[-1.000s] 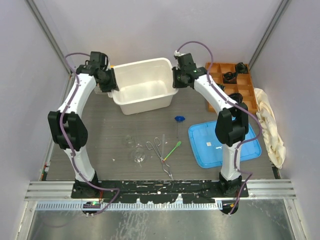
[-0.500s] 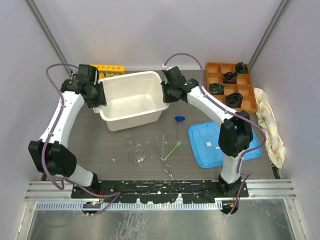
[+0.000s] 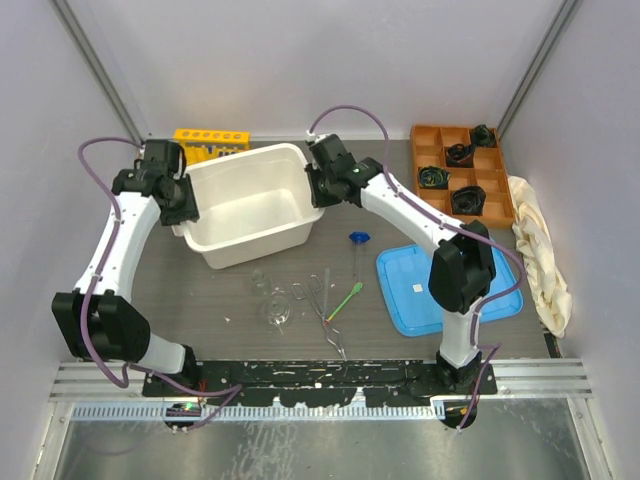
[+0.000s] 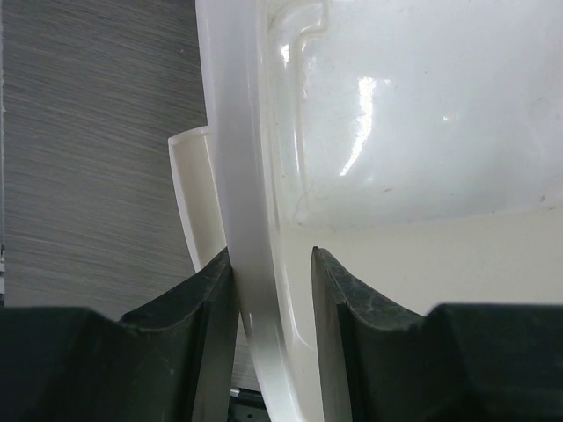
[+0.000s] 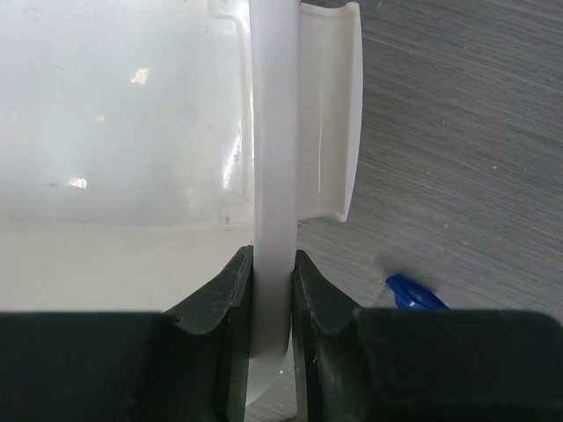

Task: Organize the chemistry lab equipment
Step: Move the storage box to the center of the board.

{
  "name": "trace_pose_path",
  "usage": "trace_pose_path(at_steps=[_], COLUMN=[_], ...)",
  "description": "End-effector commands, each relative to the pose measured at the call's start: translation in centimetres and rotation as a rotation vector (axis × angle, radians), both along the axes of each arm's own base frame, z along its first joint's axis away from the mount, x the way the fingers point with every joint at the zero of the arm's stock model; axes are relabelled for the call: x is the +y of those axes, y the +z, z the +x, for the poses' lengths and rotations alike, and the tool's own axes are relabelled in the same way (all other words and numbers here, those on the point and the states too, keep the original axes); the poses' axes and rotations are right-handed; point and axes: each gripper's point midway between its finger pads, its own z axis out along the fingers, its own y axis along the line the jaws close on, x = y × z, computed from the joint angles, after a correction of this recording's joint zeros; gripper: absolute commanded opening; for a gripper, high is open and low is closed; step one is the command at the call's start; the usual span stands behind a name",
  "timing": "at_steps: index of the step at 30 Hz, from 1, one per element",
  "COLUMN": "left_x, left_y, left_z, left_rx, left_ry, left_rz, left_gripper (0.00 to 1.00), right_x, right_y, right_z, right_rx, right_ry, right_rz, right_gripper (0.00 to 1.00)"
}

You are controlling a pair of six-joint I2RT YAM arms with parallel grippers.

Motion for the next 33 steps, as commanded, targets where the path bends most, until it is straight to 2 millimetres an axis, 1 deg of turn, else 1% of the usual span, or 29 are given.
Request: trace_pose_path(at_steps=[1,3,6,10,12,14,16,20,21,24,27,30,33], left_x=[-2.2,-1.9,-1.2,-0.1,0.7,1.2,1.3,1.0,1.0,0.8,0.6,0.3,0.3], left_y=[5.5,6.0,6.6,6.9,6.8,6.4,5.7,4.2,4.1,3.4,2.3,1.2,0.8], left_z=[4.3,4.4,4.0,3.4,3.6,3.8,4.1,4.8,5.4,6.9,8.2,9.2,10.1], left_rx=[-0.260,-0.279,-0.279,-0.278,-0.278,-0.268,-0.261,-0.236,-0.247,-0.266,-0.245,-0.219,-0.227], left_ry=[-0.080,-0.070,-0.052,-0.026,-0.003,0.009,0.015,0.013,0.015,0.021,0.019,0.006,0.004], left_rz=[-0.075,-0.069,-0.061,-0.056,-0.050,-0.054,-0.055,-0.074,-0.079,-0.094,-0.105,-0.114,-0.117], left_gripper=[0.36,0.36,0.35,0.36,0.36,0.36,0.36,0.35,0.35,0.34,0.33,0.32,0.32], right_x=[7.4,8.0,9.2,10.6,11.1,11.6,12.1,12.9,13.0,12.9,12.7,12.5,12.3], right_y=[6.1,7.1,8.1,8.5,8.1,7.5,6.7,5.6,5.4,4.8,4.4,4.2,4.1], right_z=[-2.5,-2.7,-3.5,-4.7,-4.7,-4.2,-3.8,-3.1,-2.9,-2.3,-2.0,-2.1,-2.0], right_rx=[-0.107,-0.126,-0.138,-0.152,-0.153,-0.152,-0.149,-0.146,-0.149,-0.161,-0.165,-0.164,-0.168], right_ry=[0.254,0.271,0.300,0.334,0.343,0.345,0.355,0.363,0.363,0.354,0.346,0.345,0.338], right_rz=[0.153,0.160,0.162,0.158,0.155,0.149,0.138,0.127,0.122,0.096,0.081,0.076,0.066], right_gripper=[0.04,0.02,0.02,0.02,0.02,0.02,0.02,0.01,0.01,0.01,0.01,0.01,0.01])
